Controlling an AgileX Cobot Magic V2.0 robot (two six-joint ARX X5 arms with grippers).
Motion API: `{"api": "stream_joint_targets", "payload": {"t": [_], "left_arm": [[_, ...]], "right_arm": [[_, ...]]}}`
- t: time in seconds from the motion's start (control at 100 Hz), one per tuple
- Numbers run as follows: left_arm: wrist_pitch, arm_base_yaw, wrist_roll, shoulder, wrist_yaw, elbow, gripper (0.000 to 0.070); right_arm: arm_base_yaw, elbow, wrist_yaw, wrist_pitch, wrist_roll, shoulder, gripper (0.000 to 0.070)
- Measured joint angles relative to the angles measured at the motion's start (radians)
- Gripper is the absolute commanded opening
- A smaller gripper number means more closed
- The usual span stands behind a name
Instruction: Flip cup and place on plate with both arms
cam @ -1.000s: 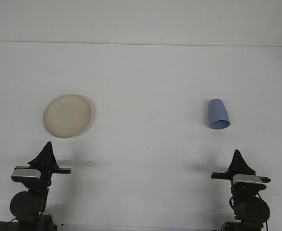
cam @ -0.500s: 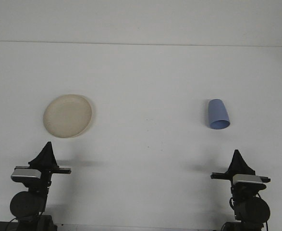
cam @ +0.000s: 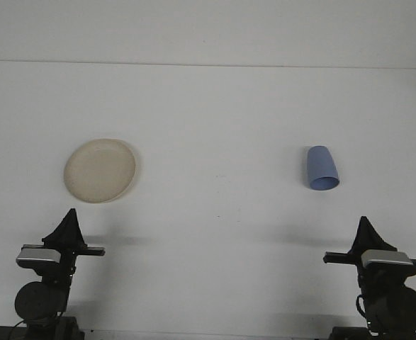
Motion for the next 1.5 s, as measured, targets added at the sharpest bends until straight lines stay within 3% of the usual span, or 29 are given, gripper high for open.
{"api": "stream_joint_targets", "payload": {"t": [0.44, 1.06, 1.13, 1.26, 1.31, 1.5], "left_arm": [[0.0, 0.0, 0.0, 0.0, 0.0, 0.0, 0.0011], [0.0, 0.0, 0.0, 0.0, 0.0, 0.0, 0.0011], [0.0, 0.0, 0.0, 0.0, 0.0, 0.0, 0.0011], [0.0, 0.0, 0.0, 0.0, 0.0, 0.0, 0.0011], [0.0, 0.0, 0.0, 0.0, 0.0, 0.0, 0.0011], [0.0, 0.0, 0.0, 0.0, 0.0, 0.0, 0.0011]], "right_arm": [[0.0, 0.477, 0.0, -0.547, -0.01, 0.429, 0.0], [0.0, 0.496, -0.001, -0.573, -0.01, 0.51, 0.0017], [0.0, 0.496, -0.001, -0.573, -0.01, 0.51, 0.0096], [0.0, 0.496, -0.001, -0.573, -0.011, 0.51, 0.0453], [0.0, 0.496, -0.001, -0.573, -0.01, 0.51, 0.0538], [0.0, 0.496, -0.001, -0.573, -0.011, 0.51, 0.0555]]}}
